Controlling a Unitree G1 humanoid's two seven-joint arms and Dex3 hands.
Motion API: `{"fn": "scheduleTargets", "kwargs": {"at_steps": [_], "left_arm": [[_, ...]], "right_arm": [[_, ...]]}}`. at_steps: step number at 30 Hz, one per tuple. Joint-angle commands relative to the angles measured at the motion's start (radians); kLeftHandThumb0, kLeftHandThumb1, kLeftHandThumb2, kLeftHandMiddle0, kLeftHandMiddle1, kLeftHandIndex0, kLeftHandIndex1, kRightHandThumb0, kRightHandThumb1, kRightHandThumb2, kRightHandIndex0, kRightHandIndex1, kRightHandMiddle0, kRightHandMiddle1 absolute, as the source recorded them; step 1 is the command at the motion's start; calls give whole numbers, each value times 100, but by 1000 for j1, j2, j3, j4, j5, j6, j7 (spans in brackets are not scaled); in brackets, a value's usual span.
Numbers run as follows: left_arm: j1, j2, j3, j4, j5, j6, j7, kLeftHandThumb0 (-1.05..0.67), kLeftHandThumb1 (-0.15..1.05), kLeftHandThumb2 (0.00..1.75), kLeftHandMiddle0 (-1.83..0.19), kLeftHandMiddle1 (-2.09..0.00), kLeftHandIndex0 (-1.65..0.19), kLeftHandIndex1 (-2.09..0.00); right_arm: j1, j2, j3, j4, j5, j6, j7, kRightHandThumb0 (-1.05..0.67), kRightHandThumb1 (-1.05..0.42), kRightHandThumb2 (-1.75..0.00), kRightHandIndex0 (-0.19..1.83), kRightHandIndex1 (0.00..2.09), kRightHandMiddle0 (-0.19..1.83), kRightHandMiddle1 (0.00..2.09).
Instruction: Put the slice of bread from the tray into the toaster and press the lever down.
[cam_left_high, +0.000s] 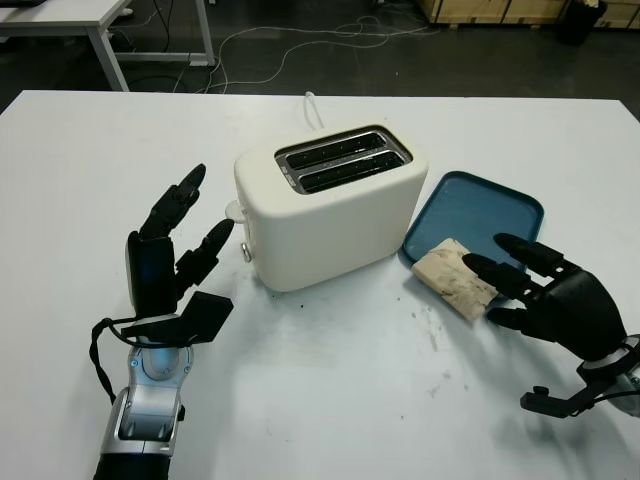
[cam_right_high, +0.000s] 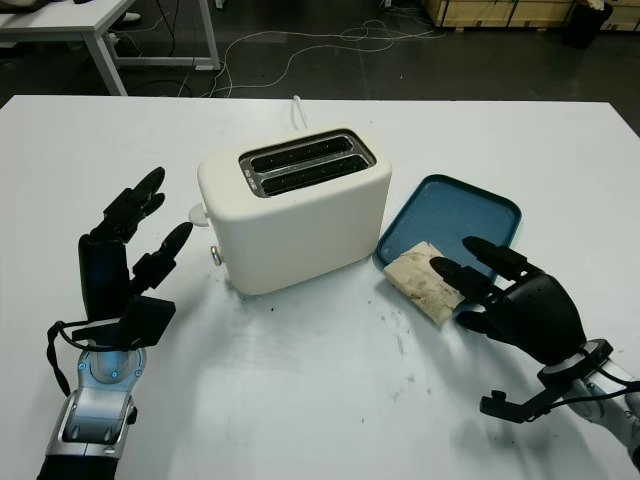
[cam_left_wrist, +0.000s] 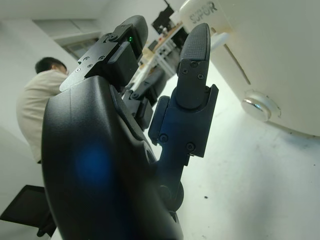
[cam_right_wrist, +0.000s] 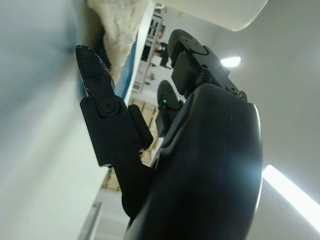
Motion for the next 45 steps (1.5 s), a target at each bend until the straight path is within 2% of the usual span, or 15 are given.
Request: {"fn": "scheduleTargets", "kwargs": {"at_steps": [1,8,26,36,45], "left_arm": [[-10,-2,8,17,-7,-42,19,-44,92,21,-51,-49,-61,-1],[-13,-5,11,29,-6,-66,29,-45,92,20,-52,-50,-62,-2],[-12,-11,12,28,0,-65,25,-47,92,20,-51,-51,-62,-1],[-10,-20,7,16,4,-44,16,-48,92,20,-50,-51,-62,-1],[-9,-22,3,15,10,-42,16,-47,92,20,-49,-51,-62,-1]], "right_arm": [[32,-18,-31,-60,34,35,49,-53,-71,0,26,0,39,0],[90,-2,-77,-172,24,105,136,-60,-69,0,21,0,38,0],[72,28,-46,-108,18,120,150,-57,-68,0,23,2,39,1],[-33,139,93,114,-23,53,-37,-45,-72,-1,32,2,46,1],[-68,146,158,140,-22,41,-113,-44,-72,0,38,2,51,2]]}}
